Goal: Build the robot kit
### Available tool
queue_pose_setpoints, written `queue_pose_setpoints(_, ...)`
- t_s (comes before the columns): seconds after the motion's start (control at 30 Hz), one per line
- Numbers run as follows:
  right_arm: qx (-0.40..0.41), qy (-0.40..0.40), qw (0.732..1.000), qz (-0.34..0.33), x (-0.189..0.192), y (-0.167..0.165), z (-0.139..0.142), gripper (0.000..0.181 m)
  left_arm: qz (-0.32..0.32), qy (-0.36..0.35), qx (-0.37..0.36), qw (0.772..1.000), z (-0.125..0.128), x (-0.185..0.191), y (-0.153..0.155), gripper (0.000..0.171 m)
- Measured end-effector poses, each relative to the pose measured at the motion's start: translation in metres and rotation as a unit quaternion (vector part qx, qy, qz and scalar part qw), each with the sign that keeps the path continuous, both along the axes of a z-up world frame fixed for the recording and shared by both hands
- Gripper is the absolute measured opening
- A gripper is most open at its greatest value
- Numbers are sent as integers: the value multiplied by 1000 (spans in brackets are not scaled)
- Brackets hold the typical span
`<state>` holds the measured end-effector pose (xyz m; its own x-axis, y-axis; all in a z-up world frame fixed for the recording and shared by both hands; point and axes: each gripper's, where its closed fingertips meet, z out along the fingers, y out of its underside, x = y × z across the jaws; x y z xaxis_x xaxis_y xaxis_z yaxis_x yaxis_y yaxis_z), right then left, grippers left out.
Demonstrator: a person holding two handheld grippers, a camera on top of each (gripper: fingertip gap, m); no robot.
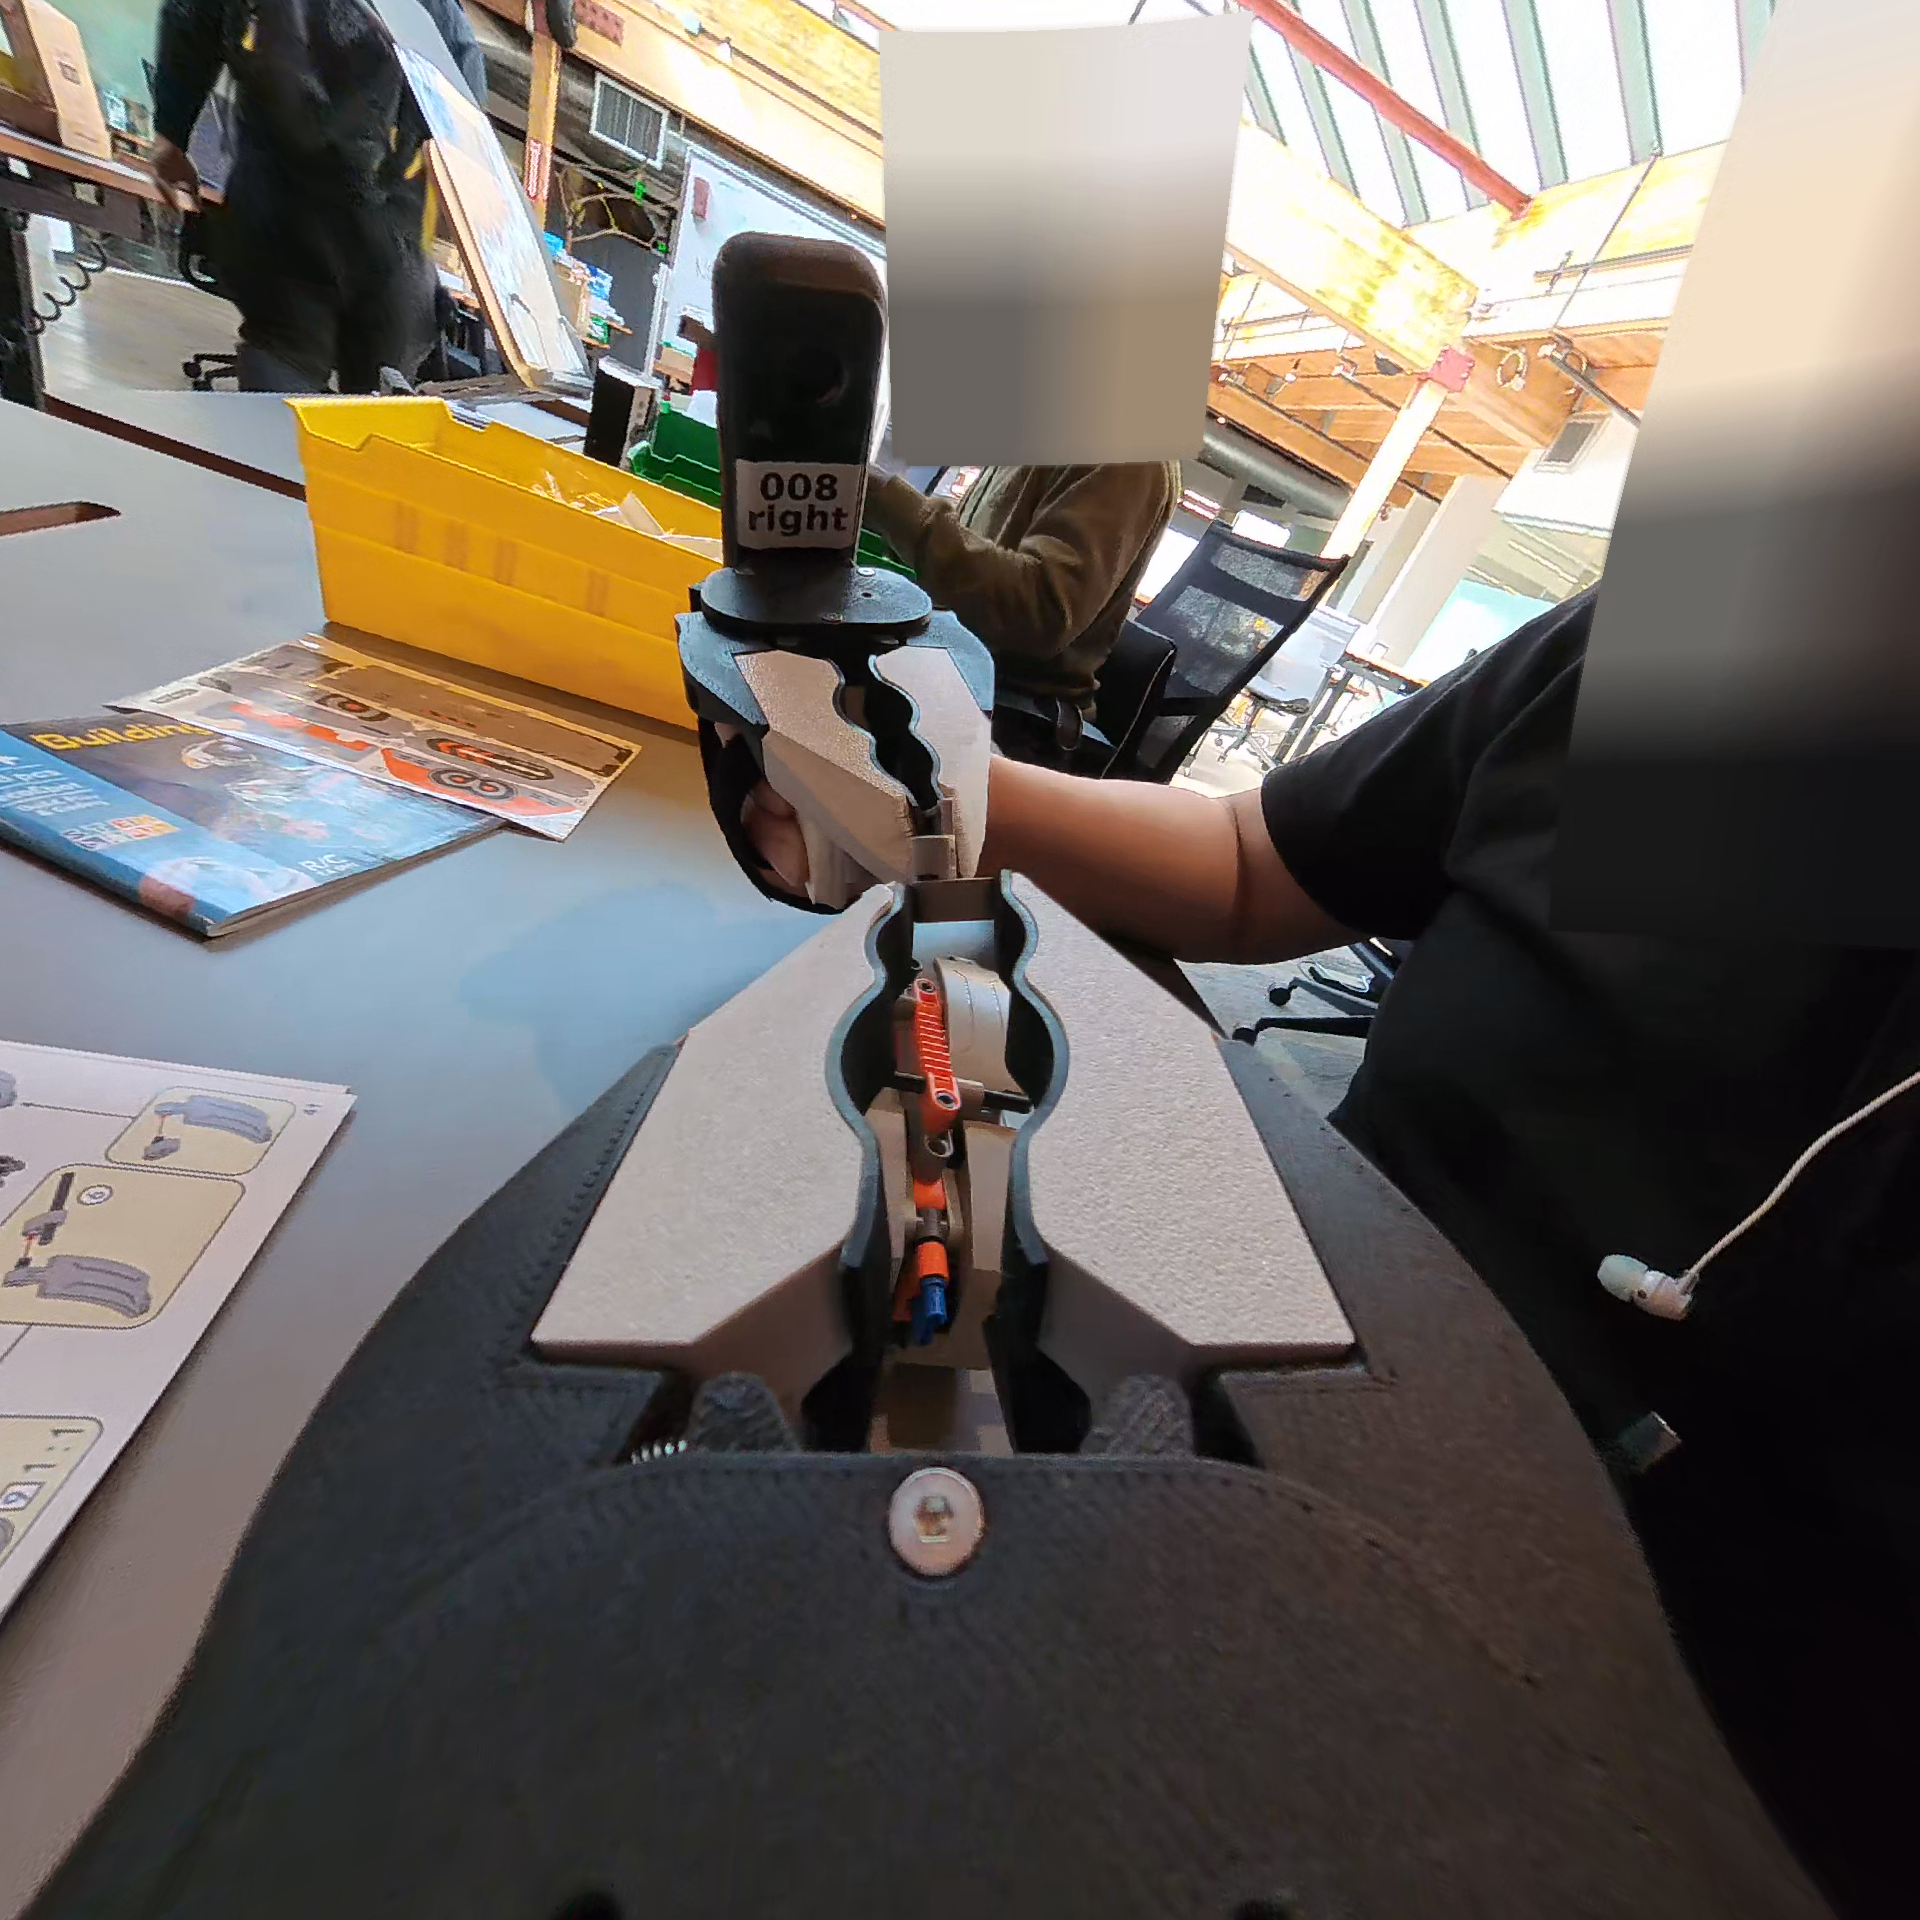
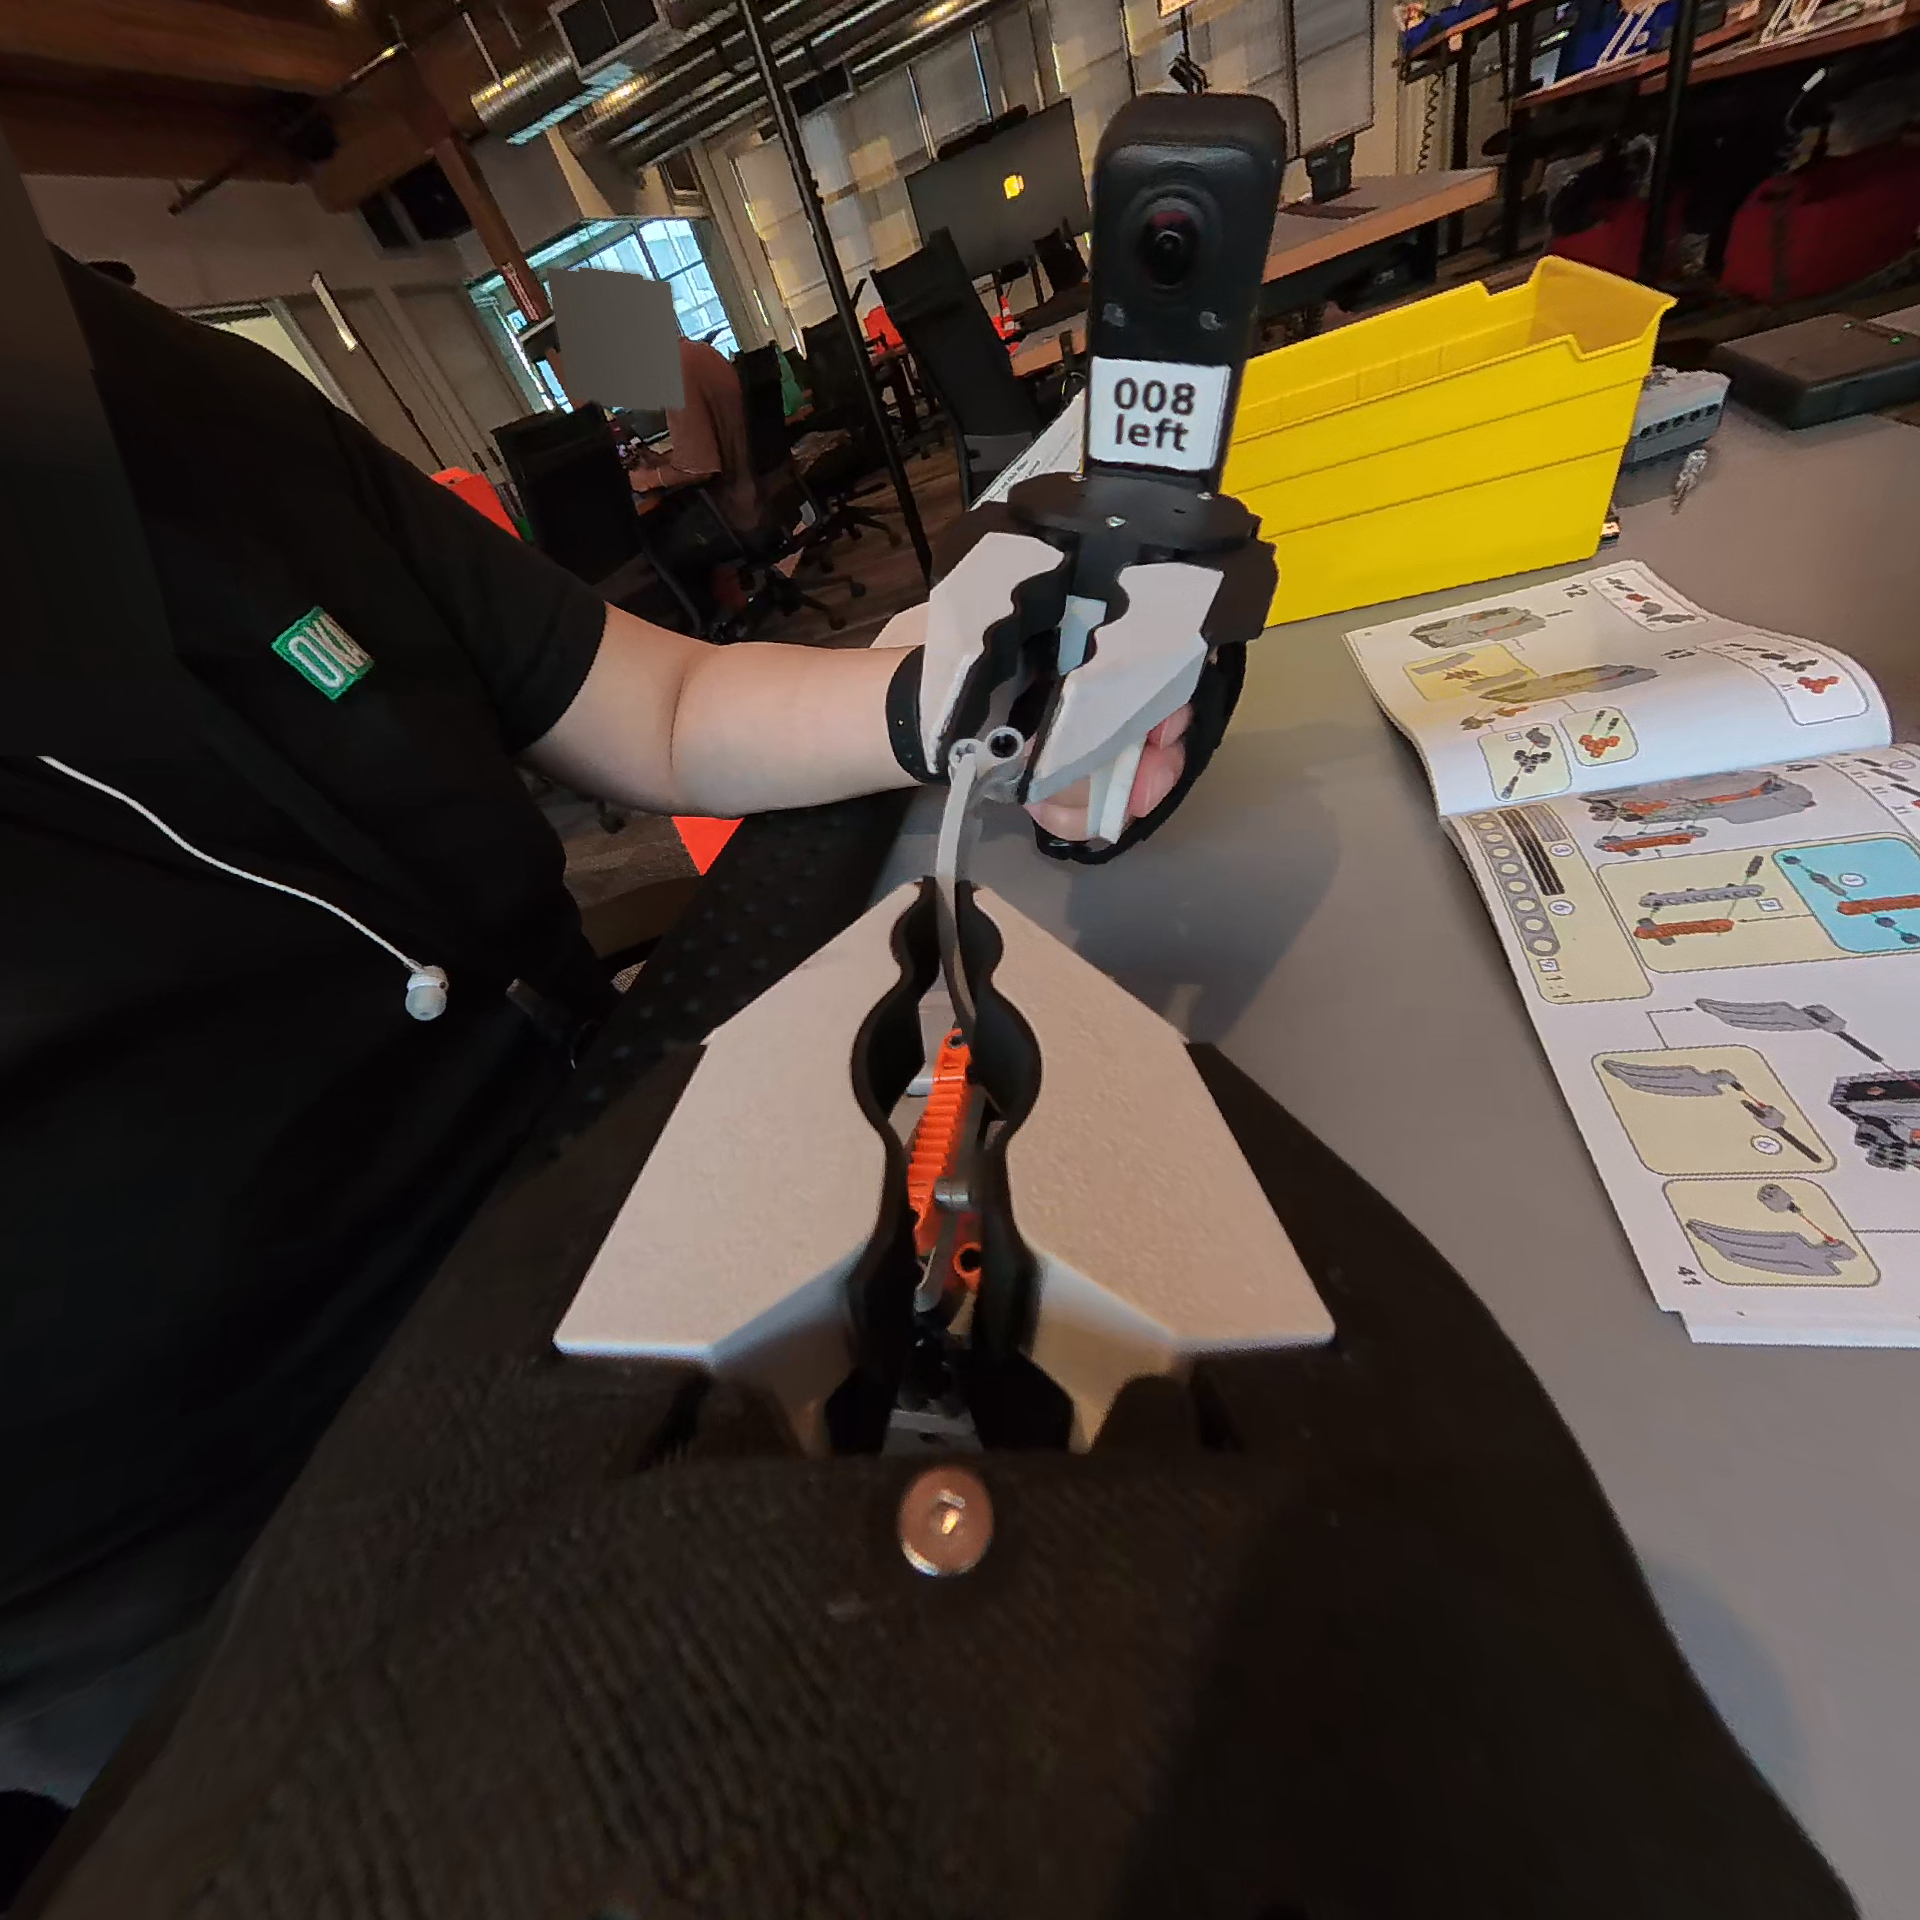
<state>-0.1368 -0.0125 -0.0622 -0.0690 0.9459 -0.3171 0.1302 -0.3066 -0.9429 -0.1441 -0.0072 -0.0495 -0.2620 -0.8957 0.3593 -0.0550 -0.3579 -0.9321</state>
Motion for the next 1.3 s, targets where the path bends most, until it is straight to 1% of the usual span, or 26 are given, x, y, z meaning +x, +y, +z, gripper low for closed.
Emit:
queue_pose_setpoints(0.1, -2, -2, 1000, -5, 0, 2, -1, 0, 12, 5, 14, 1000, -1, 1, 2, 12)
queue_pose_setpoints(0.37, -4, -11, 1000, -13, 1, 5, -5, 0, 24, 16, 20, 999, -6, 2, 6, 12)
queue_pose_setpoints(0.8, -14, -17, 1000, -17, 2, 8, -8, 0, 26, 24, 8, 999, -9, 1, 9, 13)
queue_pose_setpoints(1.3, -3, -35, 999, -33, 1, 13, -18, 1, 36, 45, 10, 998, -17, 3, 13, 13)
